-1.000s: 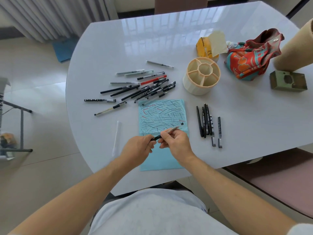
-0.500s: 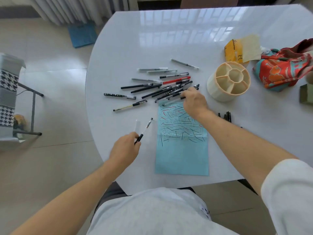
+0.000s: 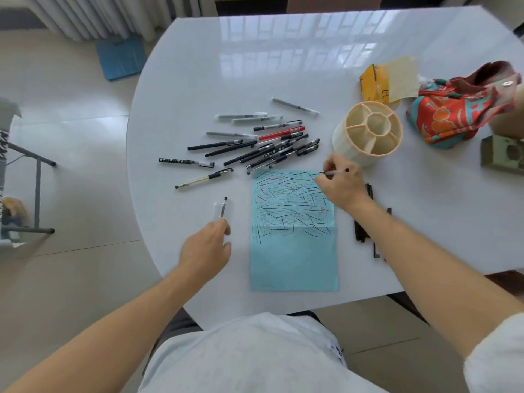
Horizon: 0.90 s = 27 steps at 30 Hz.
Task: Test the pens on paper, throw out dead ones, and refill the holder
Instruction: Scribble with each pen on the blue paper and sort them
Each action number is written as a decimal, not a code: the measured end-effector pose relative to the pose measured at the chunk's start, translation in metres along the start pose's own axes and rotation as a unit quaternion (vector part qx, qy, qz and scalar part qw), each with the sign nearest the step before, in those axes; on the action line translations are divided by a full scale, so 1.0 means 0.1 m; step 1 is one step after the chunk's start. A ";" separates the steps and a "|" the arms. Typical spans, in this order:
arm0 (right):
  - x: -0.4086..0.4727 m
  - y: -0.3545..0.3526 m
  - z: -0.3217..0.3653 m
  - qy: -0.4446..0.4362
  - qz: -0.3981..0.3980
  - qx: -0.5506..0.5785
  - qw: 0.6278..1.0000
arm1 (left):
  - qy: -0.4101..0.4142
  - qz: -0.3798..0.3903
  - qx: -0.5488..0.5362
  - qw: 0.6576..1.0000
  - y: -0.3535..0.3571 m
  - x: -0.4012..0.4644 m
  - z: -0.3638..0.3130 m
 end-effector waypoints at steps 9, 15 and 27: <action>-1.40 0.12 -0.85 0.212 0.029 0.277 0.937 | 0.208 0.015 0.073 0.975 0.35 0.19 -0.96; -1.54 0.25 -0.80 0.159 0.020 0.221 0.962 | 0.195 0.038 0.113 0.974 0.55 0.20 -0.94; -1.35 -0.01 -0.96 0.114 -0.017 0.088 0.989 | 0.184 0.033 0.112 0.976 0.55 0.19 -0.94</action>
Point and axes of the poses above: each hand's wrist, its own x-axis towards the middle knuckle, its own y-axis out of the palm, z = x × y, the point moved 7 cm from there along x, towards the middle knuckle, and after that the axes turned 1 degree about x, right-handed, at the moved point
